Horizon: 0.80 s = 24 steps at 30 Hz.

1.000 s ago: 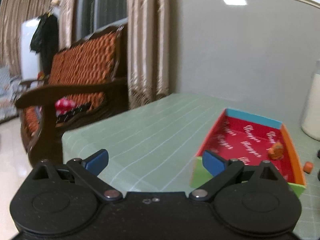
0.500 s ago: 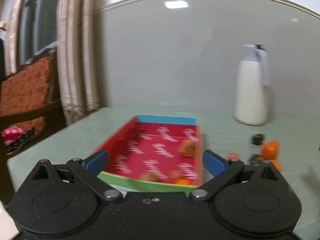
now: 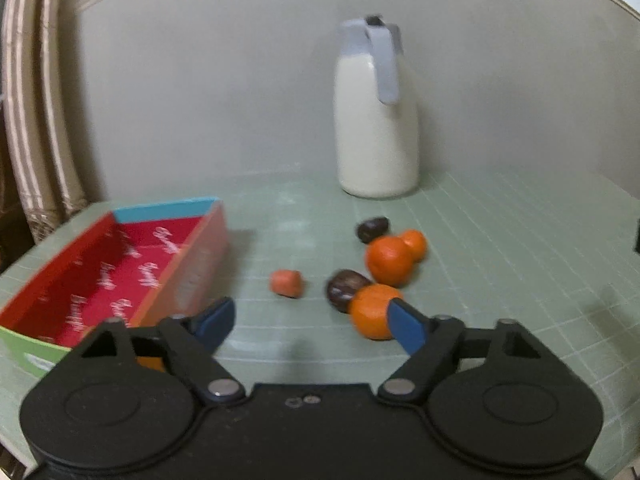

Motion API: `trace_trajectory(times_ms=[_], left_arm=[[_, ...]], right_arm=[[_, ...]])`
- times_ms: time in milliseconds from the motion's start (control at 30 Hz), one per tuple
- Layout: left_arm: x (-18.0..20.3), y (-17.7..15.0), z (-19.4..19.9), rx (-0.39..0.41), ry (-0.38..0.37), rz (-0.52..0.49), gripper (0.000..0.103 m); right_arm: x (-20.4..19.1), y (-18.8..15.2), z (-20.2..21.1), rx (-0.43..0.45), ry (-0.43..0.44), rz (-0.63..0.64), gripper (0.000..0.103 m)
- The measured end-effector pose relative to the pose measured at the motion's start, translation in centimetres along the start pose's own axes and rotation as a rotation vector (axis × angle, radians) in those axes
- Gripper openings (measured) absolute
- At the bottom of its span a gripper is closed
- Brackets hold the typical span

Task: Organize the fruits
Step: 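Move the left gripper to a tangerine and grasp it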

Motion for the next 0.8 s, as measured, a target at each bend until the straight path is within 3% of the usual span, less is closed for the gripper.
trace_trajectory(times_ms=[267, 567, 800], left_arm=[[2.4, -1.0, -2.1, -0.057, 0.002, -0.017, 0.062], [3.2, -1.3, -4.0, -0.12, -0.017, 0.0, 0.031], [3.2, -1.3, -3.8, -0.118, -0.026, 0.001, 0.029]], right_arm=[[3.4, -1.0, -0.9, -0.033, -0.005, -0.073, 0.103], [3.8, -1.4, -1.2, -0.034, 0.002, -0.057, 0.103], [3.4, -1.3, -1.1, -0.037, 0.017, -0.065, 0.103]])
Point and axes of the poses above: each gripper's, at about its wrist camera, not at the fingertips, and z roughly against the way its jaws point, x to its right, y to its top, the point moved 4 cm from there along -z, roughly the way its jaws point, and after that the axes turned 15 degrees about z, right-handed, at the moved point
